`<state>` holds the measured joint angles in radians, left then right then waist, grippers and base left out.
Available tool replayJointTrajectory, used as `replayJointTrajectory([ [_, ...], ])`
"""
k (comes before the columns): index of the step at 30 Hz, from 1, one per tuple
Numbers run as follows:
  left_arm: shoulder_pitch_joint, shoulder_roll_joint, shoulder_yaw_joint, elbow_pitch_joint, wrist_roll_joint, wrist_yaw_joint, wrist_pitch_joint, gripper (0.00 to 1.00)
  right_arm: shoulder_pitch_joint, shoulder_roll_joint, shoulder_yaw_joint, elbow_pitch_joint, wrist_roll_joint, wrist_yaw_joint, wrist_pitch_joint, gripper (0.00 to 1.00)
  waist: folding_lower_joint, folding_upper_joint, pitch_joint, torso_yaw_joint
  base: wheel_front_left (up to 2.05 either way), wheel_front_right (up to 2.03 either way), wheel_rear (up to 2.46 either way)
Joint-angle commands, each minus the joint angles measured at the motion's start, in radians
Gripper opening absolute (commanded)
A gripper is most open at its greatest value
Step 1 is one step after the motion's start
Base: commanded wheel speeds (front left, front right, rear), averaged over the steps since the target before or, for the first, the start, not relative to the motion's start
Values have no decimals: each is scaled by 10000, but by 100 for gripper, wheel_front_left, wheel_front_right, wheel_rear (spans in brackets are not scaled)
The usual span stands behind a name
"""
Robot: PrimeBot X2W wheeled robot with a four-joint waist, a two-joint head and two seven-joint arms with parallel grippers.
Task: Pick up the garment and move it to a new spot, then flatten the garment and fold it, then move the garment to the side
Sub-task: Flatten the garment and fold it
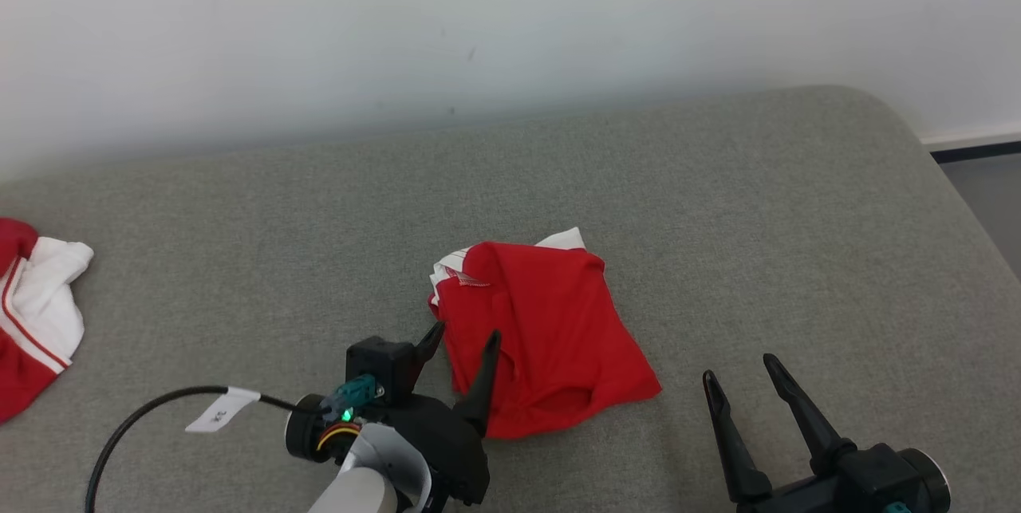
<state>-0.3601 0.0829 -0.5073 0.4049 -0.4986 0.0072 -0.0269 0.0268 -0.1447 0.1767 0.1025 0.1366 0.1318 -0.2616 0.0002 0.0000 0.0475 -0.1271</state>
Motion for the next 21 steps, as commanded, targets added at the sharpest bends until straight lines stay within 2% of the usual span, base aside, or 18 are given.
replayJointTrajectory([
  [1,-275,-64,-29,236,-100,-85,83,100,-96,30,-18,-17,-81,-23,-43,100,-2,0,370,-295,0,0,0],
  [7,-994,-214,-222,1100,-491,-312,697,100,-241,83,-50,-31,-193,-23,-43,100,-2,0,695,-502,0,0,0],
  [17,-1539,-270,-381,2018,-781,-16,1280,100,-429,96,77,13,-256,-23,-44,100,-2,0,901,-750,0,0,0],
  [18,-1559,-272,-377,2052,-827,-31,1259,95,-426,97,72,7,-254,-23,-44,100,-2,0,907,-758,0,0,0],
  [19,-1559,-272,-377,2052,-827,-31,1259,95,-426,97,72,7,-254,-23,-44,100,-2,0,907,-758,0,0,0],
  [20,-1560,-276,-377,2081,-854,-55,1242,62,-419,98,53,-2,-252,-23,-44,100,-2,0,910,-762,0,0,0],
  [21,-1556,-281,-392,2108,-886,-83,1220,46,-398,100,36,-5,-253,-23,-44,100,-2,0,908,-762,0,0,0],
])
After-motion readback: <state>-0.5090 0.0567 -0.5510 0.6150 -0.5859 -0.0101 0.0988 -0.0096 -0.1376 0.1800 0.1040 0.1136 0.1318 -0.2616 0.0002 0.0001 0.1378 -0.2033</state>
